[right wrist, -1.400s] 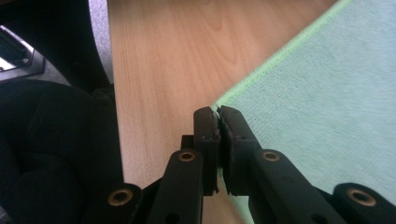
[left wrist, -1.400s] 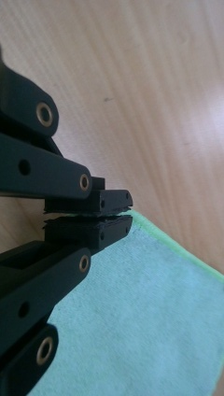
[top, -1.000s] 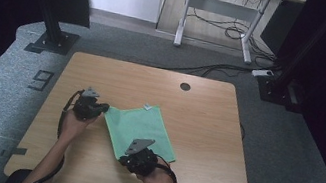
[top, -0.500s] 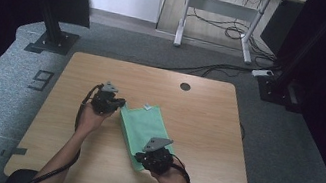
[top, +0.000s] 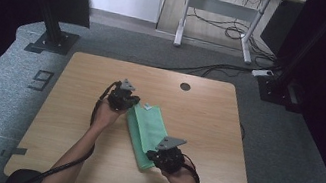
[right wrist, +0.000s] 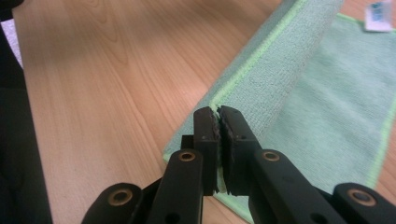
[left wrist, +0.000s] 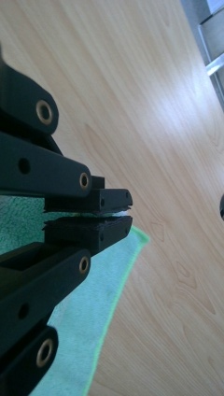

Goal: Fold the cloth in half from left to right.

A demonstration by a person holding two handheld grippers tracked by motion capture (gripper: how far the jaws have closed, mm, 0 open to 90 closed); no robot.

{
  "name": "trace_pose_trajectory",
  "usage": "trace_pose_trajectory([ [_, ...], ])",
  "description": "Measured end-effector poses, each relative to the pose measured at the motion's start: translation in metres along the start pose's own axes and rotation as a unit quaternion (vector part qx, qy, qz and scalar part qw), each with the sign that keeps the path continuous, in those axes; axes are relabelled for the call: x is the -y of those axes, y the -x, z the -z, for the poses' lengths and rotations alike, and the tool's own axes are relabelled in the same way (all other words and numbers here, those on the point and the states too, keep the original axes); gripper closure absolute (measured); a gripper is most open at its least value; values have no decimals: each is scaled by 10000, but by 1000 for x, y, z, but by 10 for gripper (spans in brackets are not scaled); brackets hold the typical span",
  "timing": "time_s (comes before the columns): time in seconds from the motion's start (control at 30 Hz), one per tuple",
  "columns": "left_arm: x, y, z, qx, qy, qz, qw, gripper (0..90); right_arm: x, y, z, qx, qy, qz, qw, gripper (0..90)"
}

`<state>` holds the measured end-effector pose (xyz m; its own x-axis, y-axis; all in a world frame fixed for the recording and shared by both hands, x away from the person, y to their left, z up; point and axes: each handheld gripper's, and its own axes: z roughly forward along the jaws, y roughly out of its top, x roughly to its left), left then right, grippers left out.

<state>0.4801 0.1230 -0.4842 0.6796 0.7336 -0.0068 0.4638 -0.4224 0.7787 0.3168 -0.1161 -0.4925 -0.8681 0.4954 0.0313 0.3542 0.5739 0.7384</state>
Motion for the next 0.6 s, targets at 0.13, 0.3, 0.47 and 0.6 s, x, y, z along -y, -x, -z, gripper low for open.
trace_pose_trajectory([
  [0.13,-10,6,-7,-16,-39,-119,9999,851,3,6,6,67,48,-52,10000,847],
  [0.3,-22,13,-17,-17,-130,-276,9995,850,8,12,13,128,79,-141,9998,848],
  [0.47,-28,18,-29,-56,-267,-366,9990,846,14,21,16,208,63,-242,9995,847],
  [0.6,-27,19,-40,-95,-408,-430,9982,845,20,28,13,249,-19,-325,9992,847],
])
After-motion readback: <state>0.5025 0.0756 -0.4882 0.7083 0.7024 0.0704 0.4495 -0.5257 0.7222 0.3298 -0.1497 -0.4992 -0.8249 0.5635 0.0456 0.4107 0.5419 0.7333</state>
